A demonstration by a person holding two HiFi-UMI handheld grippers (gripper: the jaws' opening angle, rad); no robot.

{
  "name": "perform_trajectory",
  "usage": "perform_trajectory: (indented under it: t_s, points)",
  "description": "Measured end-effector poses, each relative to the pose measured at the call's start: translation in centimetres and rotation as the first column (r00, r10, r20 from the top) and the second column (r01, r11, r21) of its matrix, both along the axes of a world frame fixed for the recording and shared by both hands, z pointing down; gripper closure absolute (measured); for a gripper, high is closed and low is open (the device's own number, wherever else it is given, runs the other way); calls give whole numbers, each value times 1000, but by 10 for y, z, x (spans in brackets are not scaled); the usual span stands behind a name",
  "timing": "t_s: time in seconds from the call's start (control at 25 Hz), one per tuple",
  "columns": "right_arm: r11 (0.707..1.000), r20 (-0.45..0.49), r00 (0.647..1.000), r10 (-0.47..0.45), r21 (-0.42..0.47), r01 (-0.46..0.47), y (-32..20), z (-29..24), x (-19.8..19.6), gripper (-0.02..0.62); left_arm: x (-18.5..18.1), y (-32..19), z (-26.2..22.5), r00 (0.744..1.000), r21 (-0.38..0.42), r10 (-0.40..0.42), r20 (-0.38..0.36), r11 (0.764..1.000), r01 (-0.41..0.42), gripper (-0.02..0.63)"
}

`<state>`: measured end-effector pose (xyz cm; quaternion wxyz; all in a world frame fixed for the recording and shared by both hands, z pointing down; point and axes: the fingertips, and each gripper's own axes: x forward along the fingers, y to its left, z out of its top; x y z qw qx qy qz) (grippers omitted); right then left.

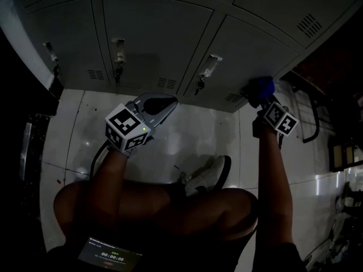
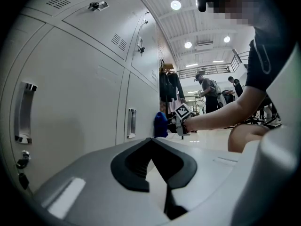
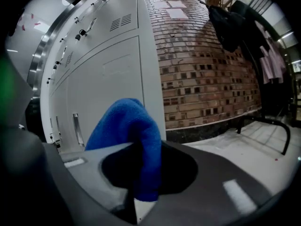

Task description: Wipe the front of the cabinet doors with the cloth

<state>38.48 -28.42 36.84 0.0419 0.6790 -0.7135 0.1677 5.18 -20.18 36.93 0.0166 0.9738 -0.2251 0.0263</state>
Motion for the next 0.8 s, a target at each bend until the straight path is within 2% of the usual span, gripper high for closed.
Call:
perform_trajectory:
  t_s: [0.16, 0.32, 0.52, 0.8]
  points:
    - [999, -11, 999, 48, -3, -48, 6, 4, 23, 523, -1, 0, -1, 1000, 2, -1, -3, 1000, 1, 600]
    - [1000, -37, 999, 21, 10, -21, 11, 1, 12, 523, -1, 0, -1, 1000, 3, -1, -3, 1000, 1, 600]
    - [994, -113, 988, -108, 23, 111, 15, -6, -43, 523, -1, 0, -1, 1000, 0, -2, -3, 1000, 2, 601]
    - [958, -114, 952, -285, -14, 286, 11, 9, -143, 523, -1, 0, -6, 1000, 12, -4, -14, 1000, 4, 600]
